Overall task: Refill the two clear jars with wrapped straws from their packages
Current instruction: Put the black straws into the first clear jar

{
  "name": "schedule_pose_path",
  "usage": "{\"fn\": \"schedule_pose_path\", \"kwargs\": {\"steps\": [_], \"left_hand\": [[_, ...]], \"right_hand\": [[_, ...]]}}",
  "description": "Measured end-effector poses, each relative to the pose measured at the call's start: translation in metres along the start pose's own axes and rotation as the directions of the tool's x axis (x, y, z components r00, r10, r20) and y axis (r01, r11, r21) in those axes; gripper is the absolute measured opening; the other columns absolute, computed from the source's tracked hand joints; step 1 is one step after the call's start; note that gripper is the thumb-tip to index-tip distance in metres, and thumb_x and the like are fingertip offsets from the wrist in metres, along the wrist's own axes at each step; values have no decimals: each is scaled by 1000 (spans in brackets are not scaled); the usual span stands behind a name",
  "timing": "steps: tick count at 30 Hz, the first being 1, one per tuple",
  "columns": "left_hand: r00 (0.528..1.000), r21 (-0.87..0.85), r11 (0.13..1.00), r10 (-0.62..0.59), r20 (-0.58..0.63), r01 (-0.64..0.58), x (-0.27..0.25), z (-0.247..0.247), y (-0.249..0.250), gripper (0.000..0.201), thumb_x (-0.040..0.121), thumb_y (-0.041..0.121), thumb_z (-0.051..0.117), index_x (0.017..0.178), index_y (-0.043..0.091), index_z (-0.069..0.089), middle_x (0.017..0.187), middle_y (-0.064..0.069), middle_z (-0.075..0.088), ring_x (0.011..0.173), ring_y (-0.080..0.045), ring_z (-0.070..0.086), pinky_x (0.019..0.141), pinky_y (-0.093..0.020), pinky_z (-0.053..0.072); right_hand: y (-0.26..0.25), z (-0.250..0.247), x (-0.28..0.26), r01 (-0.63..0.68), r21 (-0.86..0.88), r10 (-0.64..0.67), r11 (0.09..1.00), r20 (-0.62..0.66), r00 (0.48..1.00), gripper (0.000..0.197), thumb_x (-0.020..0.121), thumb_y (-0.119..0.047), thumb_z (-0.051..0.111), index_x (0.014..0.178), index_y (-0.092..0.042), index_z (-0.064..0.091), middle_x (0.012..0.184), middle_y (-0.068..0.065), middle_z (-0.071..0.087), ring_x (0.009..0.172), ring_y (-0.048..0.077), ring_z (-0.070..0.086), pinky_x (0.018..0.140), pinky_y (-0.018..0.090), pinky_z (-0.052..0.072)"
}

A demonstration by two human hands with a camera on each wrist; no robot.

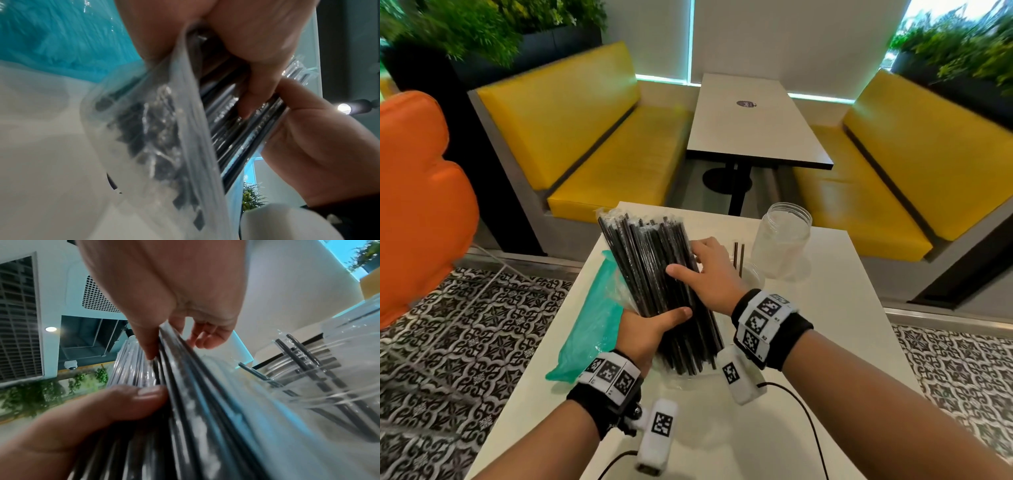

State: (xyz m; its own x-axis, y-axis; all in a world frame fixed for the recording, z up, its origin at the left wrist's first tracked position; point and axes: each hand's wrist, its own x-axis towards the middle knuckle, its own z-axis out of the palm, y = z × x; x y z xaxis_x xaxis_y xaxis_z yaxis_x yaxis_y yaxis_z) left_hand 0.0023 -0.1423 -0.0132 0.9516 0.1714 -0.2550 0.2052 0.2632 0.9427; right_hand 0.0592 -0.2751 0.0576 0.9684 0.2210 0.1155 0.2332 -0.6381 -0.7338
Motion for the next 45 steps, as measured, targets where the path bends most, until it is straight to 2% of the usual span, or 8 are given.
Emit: {"fn": "schedule_pose_path", "kwargs": {"steps": [6,15,23,27,32,38,41,45], "left_hand": [[1000,-4,1000,1,18,-1,-1,3,2,53,67,-3,86,115,12,71,107,-6,78,101,-23,75,97,-49,56],[1000,-13,1000,-23,2,23,2,1,2,67,49,15,91,113,12,72,105,-7,79,101,-26,75,98,-51,55],[996,-5,998,-70,-48,70,9,-4,1,74,47,16,96,116,8,71,107,-9,78,100,-29,75,97,-55,55],[996,-5,998,-57,-62,57,7,-2,3,66,58,7,94,119,9,68,108,-9,77,101,-27,74,97,-52,55],[996,5,1000,-22,-90,23,6,-2,7,53,64,2,89,112,10,70,103,-7,78,97,-24,75,92,-46,58],[997,0,1000,13,-76,-13,4,-4,9,40,67,-3,86,99,16,72,93,1,79,83,-14,76,80,-35,59],[998,7,1000,10,-70,-9,4,-5,8,38,67,-4,86,97,15,73,90,0,80,84,-16,77,84,-39,59],[998,1,1000,-13,-58,13,4,-7,8,39,67,-4,86,101,11,74,99,-9,79,94,-28,76,93,-51,58]], "right_hand": [[-11,-6,-2,-105,250,83,962,96,992,42,91,-23,65,126,-9,48,117,7,63,107,21,62,96,43,52],[-10,-31,2,-121,360,81,925,125,989,13,93,-20,63,103,-13,64,93,4,64,89,17,60,88,32,50],[-15,-93,17,34,497,77,867,-201,977,12,92,-20,65,101,-13,66,88,-2,65,86,14,62,90,36,52],[-8,-123,30,107,516,130,850,-401,907,6,93,-20,65,99,-22,63,90,-8,65,85,5,62,78,18,48],[23,-102,41,20,400,167,916,-428,888,16,92,-22,65,106,-16,61,95,-4,64,84,5,60,78,22,47],[60,-51,32,-259,186,292,948,-177,940,40,85,-33,73,117,-10,62,109,7,67,99,22,63,88,33,50],[76,-35,31,-442,-134,444,887,-20,896,57,76,-47,78,117,-8,65,111,11,68,104,28,62,90,35,52],[75,-35,29,-419,-355,469,836,66,881,59,72,-49,80,115,-12,64,110,8,67,101,26,63,90,36,54]]}}
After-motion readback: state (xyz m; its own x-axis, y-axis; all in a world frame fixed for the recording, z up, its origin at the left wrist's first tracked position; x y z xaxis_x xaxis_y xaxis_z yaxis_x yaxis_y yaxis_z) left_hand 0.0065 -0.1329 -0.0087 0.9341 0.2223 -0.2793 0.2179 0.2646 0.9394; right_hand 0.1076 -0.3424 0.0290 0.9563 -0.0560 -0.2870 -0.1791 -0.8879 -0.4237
